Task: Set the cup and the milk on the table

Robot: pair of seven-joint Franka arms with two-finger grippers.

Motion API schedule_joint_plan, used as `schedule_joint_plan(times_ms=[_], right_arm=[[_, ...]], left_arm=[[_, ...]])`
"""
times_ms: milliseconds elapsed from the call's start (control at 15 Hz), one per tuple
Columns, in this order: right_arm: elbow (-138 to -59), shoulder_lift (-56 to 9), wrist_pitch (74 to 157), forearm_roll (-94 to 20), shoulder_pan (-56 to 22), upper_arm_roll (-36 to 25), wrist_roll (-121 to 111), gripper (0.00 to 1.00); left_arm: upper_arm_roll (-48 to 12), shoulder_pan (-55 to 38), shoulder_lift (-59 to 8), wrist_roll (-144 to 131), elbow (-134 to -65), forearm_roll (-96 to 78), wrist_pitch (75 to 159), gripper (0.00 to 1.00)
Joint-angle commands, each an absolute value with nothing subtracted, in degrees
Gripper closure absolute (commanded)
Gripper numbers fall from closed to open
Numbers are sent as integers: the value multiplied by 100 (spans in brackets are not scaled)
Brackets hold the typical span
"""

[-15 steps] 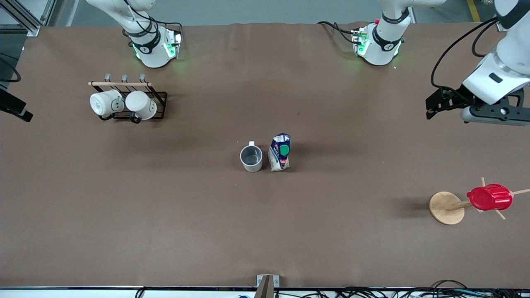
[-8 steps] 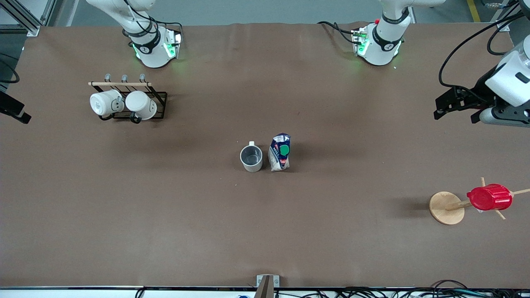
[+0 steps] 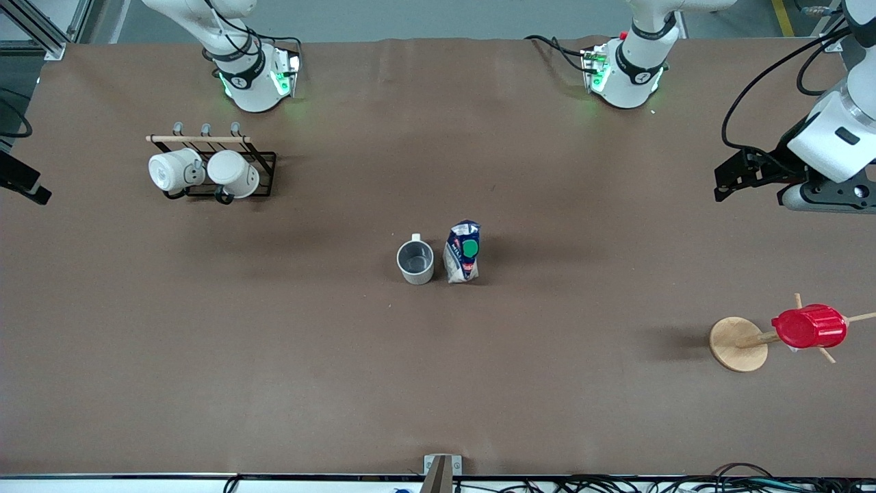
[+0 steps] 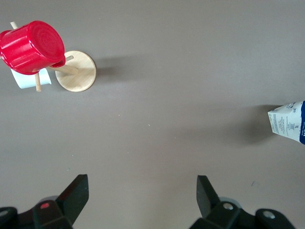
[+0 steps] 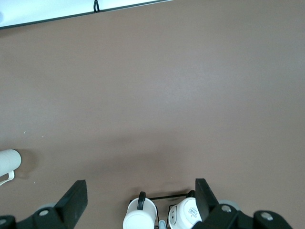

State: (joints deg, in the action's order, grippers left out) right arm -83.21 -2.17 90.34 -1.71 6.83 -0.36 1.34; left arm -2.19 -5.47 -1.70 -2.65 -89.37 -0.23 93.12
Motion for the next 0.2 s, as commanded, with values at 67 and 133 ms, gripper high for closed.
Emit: schedule_joint_plan(times_ms=[67, 133], right_arm=[[-8350, -193, 9026, -167, 659, -26, 246, 0], [-8350, -193, 9061, -167, 659, -26, 333, 0]], left_arm=[[-255, -527, -132, -325, -8895, 27, 9237, 0], [-255, -527, -141, -325, -8895, 9, 9246, 0]])
